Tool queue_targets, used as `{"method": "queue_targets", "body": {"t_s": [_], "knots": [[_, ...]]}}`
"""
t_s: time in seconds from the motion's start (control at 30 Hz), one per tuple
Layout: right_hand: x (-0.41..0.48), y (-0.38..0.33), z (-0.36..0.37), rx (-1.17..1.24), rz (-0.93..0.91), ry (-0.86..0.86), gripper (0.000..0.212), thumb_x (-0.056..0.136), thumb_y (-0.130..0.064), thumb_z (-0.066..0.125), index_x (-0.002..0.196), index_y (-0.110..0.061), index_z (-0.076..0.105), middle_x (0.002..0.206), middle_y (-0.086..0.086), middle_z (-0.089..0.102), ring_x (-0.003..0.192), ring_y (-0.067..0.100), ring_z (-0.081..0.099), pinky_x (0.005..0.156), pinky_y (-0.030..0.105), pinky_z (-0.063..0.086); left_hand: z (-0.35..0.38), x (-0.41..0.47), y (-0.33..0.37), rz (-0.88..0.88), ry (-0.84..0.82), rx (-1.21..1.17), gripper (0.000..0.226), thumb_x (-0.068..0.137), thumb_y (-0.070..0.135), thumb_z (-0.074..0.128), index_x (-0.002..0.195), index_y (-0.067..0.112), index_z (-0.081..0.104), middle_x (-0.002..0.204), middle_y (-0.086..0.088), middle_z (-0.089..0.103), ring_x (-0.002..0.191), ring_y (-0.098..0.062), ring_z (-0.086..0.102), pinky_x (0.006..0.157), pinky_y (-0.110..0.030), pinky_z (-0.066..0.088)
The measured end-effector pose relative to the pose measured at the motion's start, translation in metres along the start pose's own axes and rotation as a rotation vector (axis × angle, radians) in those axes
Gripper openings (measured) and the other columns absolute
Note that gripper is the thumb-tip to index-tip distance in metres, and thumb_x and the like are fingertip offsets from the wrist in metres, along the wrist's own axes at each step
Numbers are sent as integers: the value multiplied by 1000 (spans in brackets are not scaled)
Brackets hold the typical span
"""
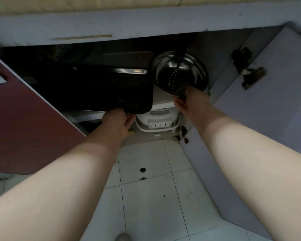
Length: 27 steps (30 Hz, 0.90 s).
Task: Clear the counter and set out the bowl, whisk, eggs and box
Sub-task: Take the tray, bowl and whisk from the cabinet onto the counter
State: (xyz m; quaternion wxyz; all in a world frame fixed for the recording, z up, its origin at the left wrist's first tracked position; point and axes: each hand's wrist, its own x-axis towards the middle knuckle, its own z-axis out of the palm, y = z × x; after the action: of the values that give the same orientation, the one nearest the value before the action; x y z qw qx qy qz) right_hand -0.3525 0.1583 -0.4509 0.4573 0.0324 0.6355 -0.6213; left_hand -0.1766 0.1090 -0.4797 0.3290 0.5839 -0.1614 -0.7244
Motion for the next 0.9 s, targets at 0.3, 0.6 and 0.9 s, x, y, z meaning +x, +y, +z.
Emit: {"method": "queue_targets", "body": {"t_s": [0.3, 0.6, 0.9], "knots": [[-49, -14, -46, -208, -12, 88, 16, 95, -15, 47, 84, -12, 57, 70, 8, 67, 52, 15, 63, 48, 23, 53, -12, -72, -31, -13, 14, 147, 21, 98, 1, 42, 108, 8, 59, 96, -8, 66, 82, -15, 63, 69, -28, 55], [-92, -5, -85, -296, 16, 80, 25, 94, -15, 47, 112, -1, 57, 69, 12, 64, 30, 11, 56, 34, 16, 45, -18, -146, -62, 0, -2, 301, 32, 97, -2, 36, 84, 13, 62, 86, -3, 68, 77, -15, 65, 60, -25, 52], [-144, 14, -120, -348, 17, 179, 31, 87, -15, 49, 111, 3, 56, 81, 18, 70, 37, 14, 62, 36, 18, 43, -39, -197, -84, -55, -37, 310, 25, 95, -1, 43, 88, 11, 64, 88, -5, 71, 81, -18, 67, 72, -29, 57]]}}
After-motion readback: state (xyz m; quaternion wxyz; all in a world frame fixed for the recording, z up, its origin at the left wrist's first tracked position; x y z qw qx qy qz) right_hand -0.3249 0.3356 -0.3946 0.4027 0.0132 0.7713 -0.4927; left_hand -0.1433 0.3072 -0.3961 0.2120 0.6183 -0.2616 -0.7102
